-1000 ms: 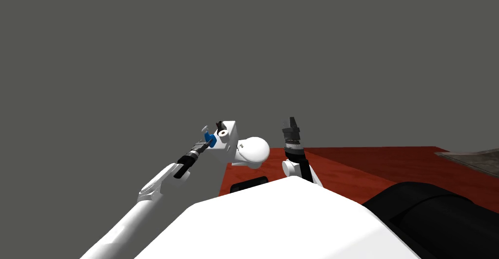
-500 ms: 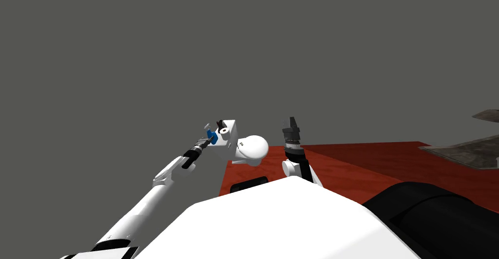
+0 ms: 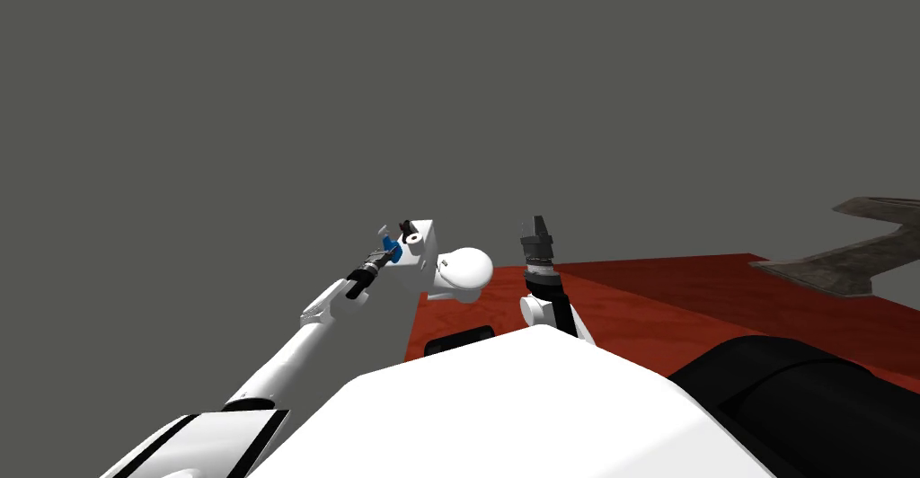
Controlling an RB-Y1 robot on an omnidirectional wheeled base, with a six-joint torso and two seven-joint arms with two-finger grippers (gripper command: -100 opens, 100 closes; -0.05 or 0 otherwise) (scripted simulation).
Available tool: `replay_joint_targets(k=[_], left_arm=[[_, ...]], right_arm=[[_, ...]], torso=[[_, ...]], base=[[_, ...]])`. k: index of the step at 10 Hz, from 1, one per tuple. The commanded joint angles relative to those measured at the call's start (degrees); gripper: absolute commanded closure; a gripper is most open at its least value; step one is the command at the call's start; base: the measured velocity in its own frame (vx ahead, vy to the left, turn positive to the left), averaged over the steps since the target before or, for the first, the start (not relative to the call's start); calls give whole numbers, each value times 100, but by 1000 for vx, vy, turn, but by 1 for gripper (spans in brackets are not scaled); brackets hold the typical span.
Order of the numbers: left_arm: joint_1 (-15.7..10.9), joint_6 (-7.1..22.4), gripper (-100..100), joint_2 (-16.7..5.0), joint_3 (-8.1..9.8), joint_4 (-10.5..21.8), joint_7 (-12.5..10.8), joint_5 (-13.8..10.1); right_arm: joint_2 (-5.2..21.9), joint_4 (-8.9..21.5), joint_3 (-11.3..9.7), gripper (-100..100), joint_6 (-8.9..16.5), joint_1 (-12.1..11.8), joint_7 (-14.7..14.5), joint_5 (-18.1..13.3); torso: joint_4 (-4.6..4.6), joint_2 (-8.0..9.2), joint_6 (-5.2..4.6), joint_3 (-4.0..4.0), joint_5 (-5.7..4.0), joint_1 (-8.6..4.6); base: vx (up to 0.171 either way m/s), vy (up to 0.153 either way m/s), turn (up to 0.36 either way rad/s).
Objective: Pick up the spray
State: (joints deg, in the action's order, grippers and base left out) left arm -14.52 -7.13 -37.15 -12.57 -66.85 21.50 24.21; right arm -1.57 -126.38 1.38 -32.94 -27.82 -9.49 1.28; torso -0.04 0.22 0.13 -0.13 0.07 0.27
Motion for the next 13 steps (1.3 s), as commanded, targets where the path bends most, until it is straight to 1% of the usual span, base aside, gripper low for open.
replay_joint_targets(k=[1,2,3,5,6,7,8,10,11,12,13], left_arm=[[-244,-1,-100,4,-2,286,1,-4],[-244,-1,-100,4,-2,353,1,-4],[-496,-15,-100,247,-141,544,151,-80],[-827,-15,-100,247,-141,770,151,-80],[-946,-15,-100,247,-141,951,151,-80],[-946,-15,-100,247,-141,1147,151,-80],[-1222,-29,-100,489,-280,1320,302,-156],[-1526,-29,-100,489,-280,1603,302,-156],[-1648,-29,-100,489,-280,1835,302,-156],[-1648,-29,-100,489,-280,1941,302,-156],[-1927,-44,-100,731,-419,2177,452,-232]], right_arm=[[0,0,0,0,0,0,0,0],[0,0,0,0,0,-1,0,0],[0,0,0,0,0,-1,0,0],[0,0,0,0,0,1,0,0],[0,0,0,0,0,0,0,0],[0,0,0,0,0,-1,0,0],[0,0,0,0,0,-1,0,0],[0,0,0,0,0,1,0,0],[0,0,0,0,0,0,0,0],[0,0,0,0,0,-1,0,0],[0,0,0,0,0,-1,0,0]], torso=[[0,0,0,0,0,0],[4,-17,0,10,-1,-7],[7,-29,0,17,-2,-15],[-1,11,-1,-5,1,1],[0,-1,0,1,0,-4],[4,-18,1,10,-2,-12],[7,-29,1,17,-3,-16],[-2,12,0,-6,0,-1],[-1,3,2,-2,-1,-5],[3,-16,2,9,-2,-11],[8,-30,2,18,-2,-14]], base=[[-21,17,19],[6,-3,5],[-108,37,-123],[-105,45,-53],[-21,5,8],[6,-9,3],[-98,36,-122],[-116,40,-56],[-24,5,18],[9,-1,4],[-90,57,-130]])
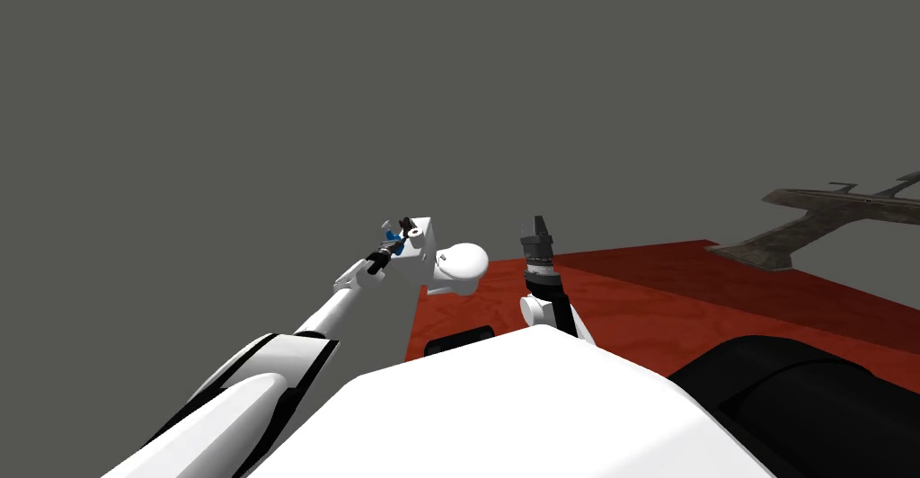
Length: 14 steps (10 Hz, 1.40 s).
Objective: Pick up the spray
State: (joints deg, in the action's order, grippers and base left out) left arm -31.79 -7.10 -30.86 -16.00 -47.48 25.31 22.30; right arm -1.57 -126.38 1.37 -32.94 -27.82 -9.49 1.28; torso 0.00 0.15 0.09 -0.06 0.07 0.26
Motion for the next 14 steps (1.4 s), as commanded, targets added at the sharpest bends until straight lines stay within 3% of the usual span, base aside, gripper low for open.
replay_joint_targets(k=[1,3,5,6,7,9,11,12,14], left_arm=[[-286,-47,-100,102,-76,286,71,-41],[-612,-47,-100,102,-76,581,71,-41],[-623,-47,-100,102,-76,798,71,-41],[-916,-61,-100,344,-215,1031,221,-118],[-1024,-61,-100,344,-215,1100,221,-118],[-1325,-61,-100,344,-215,1532,221,-118],[-1327,-91,-100,376,-171,1596,258,-107],[-1336,-102,100,378,-167,1621,264,-106],[-1339,-109,100,381,-166,1613,262,-108]], right_arm=[[0,0,0,0,0,0,0,0],[0,1,0,0,0,-1,0,0],[-1,0,0,0,0,-2,0,0],[-1,0,0,0,0,-2,0,0],[0,0,0,0,0,0,0,0],[0,0,0,0,0,-1,0,0],[0,0,0,0,0,-2,0,0],[0,0,0,0,0,-2,0,0],[0,0,0,0,0,-2,0,0]], torso=[[0,0,0,0,0,0],[-6,15,4,-12,-2,-10],[3,-24,3,11,-5,-24],[5,-29,4,15,-4,-21],[3,1,-11,1,1,-14],[1,0,-8,-1,1,-15],[10,-34,-8,20,0,-23],[11,-38,-8,23,0,-24],[13,-39,-4,24,-3,-23]], base=[[-162,60,-102],[-56,1,6],[20,-11,1],[-108,33,-136],[-155,46,-95],[-57,19,4],[7,-2,4],[0,0,0],[0,0,0]])
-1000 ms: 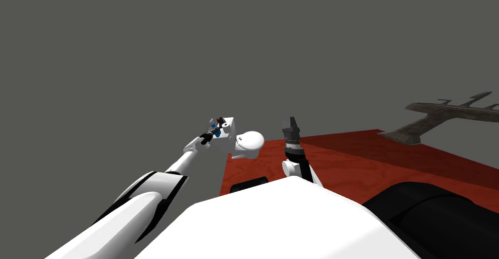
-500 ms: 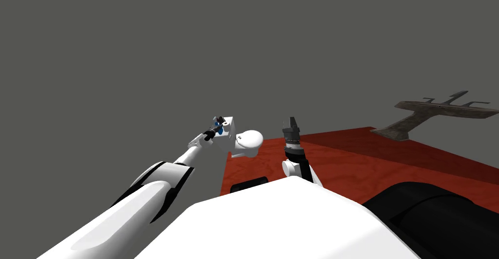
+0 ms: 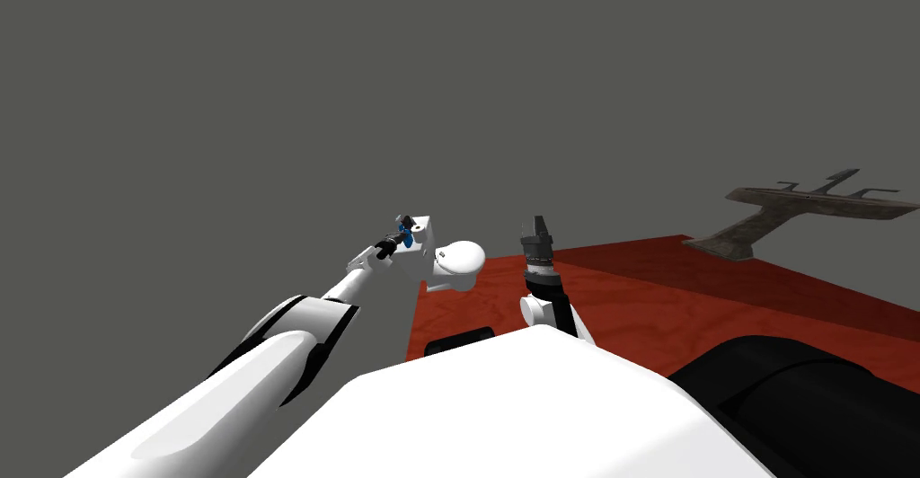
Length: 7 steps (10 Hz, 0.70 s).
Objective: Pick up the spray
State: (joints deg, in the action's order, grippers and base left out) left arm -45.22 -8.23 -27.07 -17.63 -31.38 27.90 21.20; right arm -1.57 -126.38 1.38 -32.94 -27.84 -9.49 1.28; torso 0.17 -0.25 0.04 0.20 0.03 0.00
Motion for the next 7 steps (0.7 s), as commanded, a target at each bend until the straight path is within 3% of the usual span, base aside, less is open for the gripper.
replay_joint_targets(k=[1,2,3,4,5,7], left_arm=[[0,0,100,0,0,0,0,0],[0,0,100,1,0,0,-1,0],[1,2,0,0,0,1,0,0],[288,66,100,-277,87,-285,-188,69],[523,66,100,-277,87,-578,-188,69],[720,66,100,-277,87,-813,-188,69]], right_arm=[[0,0,0,0,0,0,0,0],[0,0,0,0,0,0,0,0],[0,0,0,0,0,0,0,0],[0,0,0,0,0,0,0,0],[0,0,0,0,0,-2,0,0],[0,0,0,0,0,-1,0,0]], torso=[[0,0,0,0,0,0],[0,-2,0,1,0,0],[0,-2,-1,1,0,0],[0,-2,-1,1,0,0],[2,-34,23,15,-3,1],[14,-45,-3,28,3,-6]], base=[[0,0,0],[0,0,0],[0,0,0],[128,-41,115],[172,-64,128],[57,-10,2]])
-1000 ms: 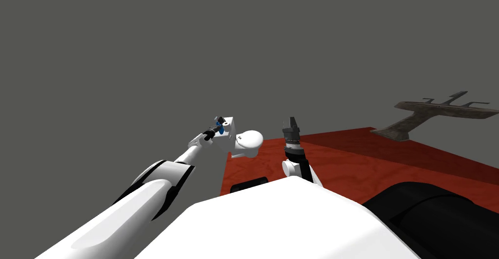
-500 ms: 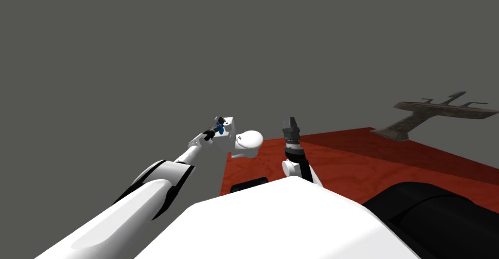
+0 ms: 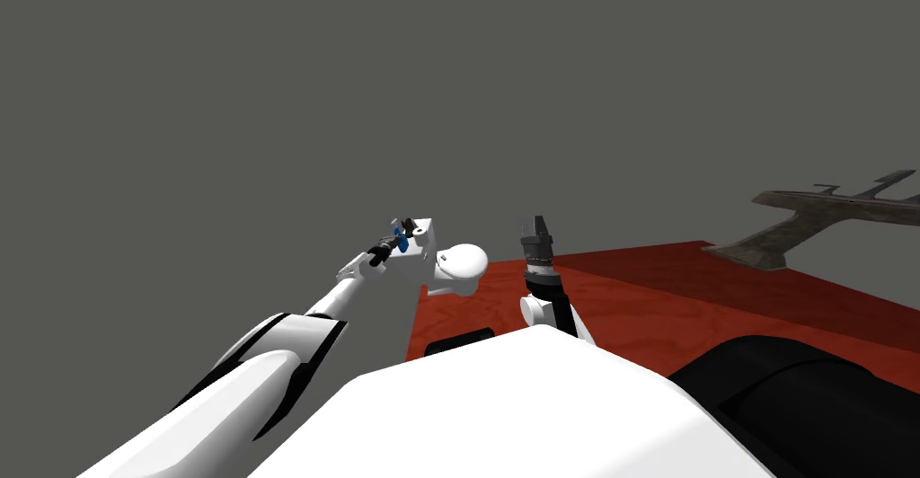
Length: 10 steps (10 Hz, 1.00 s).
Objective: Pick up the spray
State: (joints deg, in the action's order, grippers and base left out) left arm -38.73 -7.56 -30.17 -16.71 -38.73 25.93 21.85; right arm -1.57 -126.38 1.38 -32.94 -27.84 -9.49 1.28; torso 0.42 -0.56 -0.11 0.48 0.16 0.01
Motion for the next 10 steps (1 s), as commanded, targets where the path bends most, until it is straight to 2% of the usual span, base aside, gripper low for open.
replay_joint_targets(k=[1,3,4,7,8,9,10], left_arm=[[286,13,100,-210,135,-286,-142,81],[761,13,100,-210,135,-842,-142,81],[940,28,100,-452,274,-1066,-292,157],[1386,28,100,-452,274,-1359,-292,157],[1475,28,100,-452,274,-1643,-292,157],[1475,28,100,-452,274,-1665,-292,157],[1731,42,100,-694,413,-1926,-443,233]], right_arm=[[0,0,0,0,0,0,0,0],[0,0,0,0,0,-2,0,0],[0,0,0,0,0,-1,0,0],[0,0,0,0,0,0,0,0],[0,0,0,0,0,0,0,0],[0,0,0,0,0,0,0,0],[0,0,0,0,0,1,0,0]], torso=[[0,0,0,0,0,0],[10,-38,9,22,0,-6],[20,-29,-5,24,9,-6],[48,-48,-1,47,24,6],[62,-37,-2,49,37,18],[71,-29,-8,50,46,19],[72,-28,-11,50,47,15]], base=[[110,-32,98],[111,-33,65],[129,-51,83],[74,-25,35],[-10,15,0],[-18,4,-3],[107,-73,93]])
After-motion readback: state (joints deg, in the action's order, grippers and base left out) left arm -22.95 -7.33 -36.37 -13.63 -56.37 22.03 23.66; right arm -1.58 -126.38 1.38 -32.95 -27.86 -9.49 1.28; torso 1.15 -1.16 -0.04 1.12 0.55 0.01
